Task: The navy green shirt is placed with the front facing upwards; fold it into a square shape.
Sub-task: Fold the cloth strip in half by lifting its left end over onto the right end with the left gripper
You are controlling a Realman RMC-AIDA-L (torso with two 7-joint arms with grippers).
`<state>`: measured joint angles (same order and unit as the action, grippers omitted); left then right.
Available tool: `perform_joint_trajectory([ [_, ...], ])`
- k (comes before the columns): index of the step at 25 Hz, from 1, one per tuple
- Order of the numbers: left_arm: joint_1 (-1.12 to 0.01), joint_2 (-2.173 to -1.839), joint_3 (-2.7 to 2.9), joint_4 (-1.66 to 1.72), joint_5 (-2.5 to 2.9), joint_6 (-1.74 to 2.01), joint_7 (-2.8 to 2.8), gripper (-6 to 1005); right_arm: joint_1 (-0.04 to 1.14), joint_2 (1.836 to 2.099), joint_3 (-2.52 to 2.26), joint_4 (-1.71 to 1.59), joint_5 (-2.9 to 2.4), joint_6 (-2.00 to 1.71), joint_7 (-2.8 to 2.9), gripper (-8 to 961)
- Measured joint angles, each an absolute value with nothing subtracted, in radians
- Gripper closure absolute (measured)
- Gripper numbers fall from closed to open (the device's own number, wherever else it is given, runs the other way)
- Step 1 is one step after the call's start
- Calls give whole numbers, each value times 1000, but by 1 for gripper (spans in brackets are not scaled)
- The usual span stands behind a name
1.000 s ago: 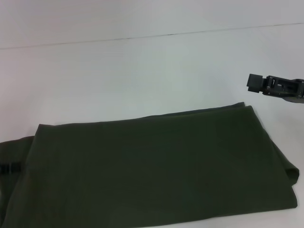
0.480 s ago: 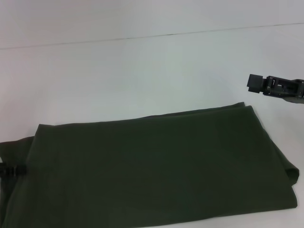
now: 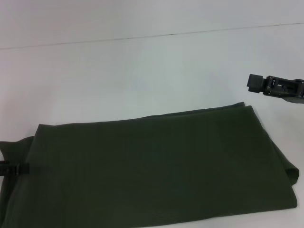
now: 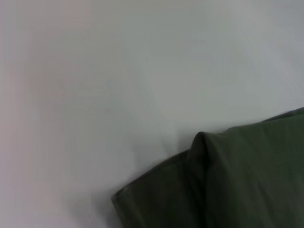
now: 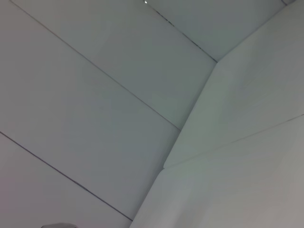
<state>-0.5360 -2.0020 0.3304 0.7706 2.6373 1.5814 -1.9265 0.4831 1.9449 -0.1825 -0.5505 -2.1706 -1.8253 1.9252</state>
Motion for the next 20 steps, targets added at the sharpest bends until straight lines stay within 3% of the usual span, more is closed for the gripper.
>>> perform_joint_trajectory([
  [20, -537, -1998, 331, 780, 2678, 1576, -1936, 155, 483, 1944, -183, -551, -2171, -1822, 1928, 25],
])
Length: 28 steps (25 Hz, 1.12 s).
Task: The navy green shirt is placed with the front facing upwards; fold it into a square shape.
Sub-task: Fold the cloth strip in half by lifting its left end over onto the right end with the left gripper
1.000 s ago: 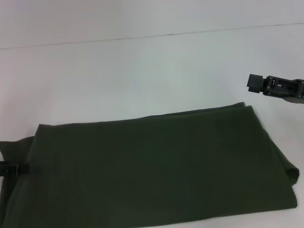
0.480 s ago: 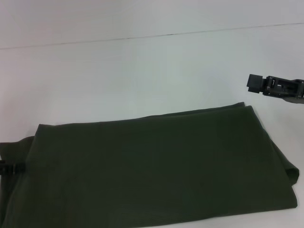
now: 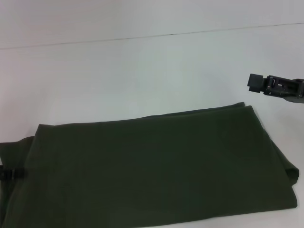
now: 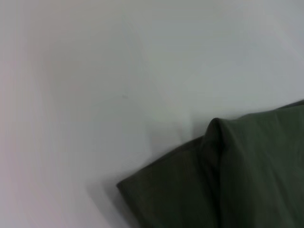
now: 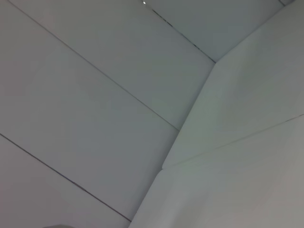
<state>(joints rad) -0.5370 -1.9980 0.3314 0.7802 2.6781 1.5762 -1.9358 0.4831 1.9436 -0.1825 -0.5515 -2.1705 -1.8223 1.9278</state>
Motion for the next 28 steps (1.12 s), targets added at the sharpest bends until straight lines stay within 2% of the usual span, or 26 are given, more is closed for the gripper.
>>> perform_joint_trajectory([
  [28, -555, -1998, 354, 777, 2683, 1570, -1937, 154, 483, 1942, -182, -551, -2171, -1811, 1930, 25],
])
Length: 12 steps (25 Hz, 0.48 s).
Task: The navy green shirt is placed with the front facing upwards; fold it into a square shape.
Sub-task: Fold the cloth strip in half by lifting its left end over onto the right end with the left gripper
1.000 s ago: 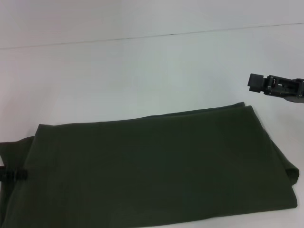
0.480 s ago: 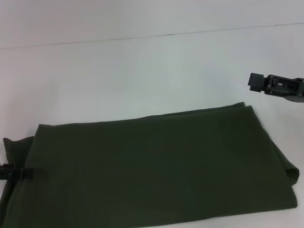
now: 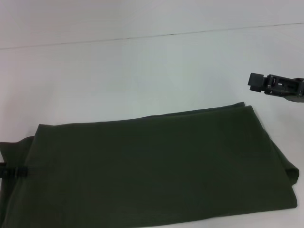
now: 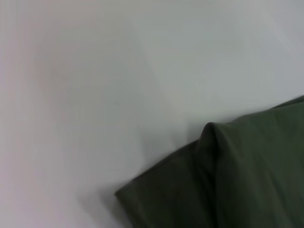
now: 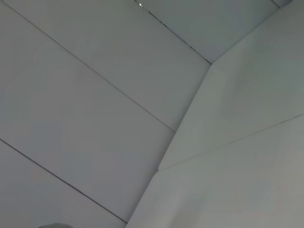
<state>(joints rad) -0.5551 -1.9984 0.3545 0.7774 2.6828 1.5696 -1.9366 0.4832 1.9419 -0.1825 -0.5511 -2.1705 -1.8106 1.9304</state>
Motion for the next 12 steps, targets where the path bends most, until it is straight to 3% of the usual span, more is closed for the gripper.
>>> perform_joint_trajectory([
  [12, -564, -1997, 357, 773, 2692, 1614, -1935, 157, 483, 1942, -183, -552, -2171, -1811, 1934, 25],
])
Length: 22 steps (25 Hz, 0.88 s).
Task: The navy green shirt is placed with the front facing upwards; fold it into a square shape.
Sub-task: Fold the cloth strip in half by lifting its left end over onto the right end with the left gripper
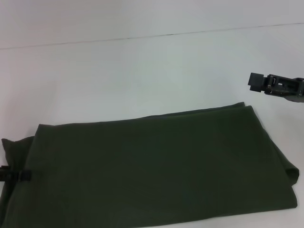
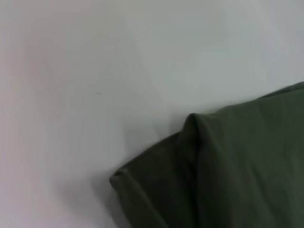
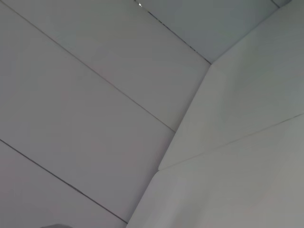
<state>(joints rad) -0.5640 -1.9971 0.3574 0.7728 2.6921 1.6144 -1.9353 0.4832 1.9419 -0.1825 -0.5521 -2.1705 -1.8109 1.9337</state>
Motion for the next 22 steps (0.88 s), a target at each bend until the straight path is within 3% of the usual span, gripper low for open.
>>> perform_joint_trajectory([
  [22, -569, -2000, 356, 780, 2699, 1579, -1937, 159, 483, 1942, -183, -551, -2171, -1808, 1936, 24],
])
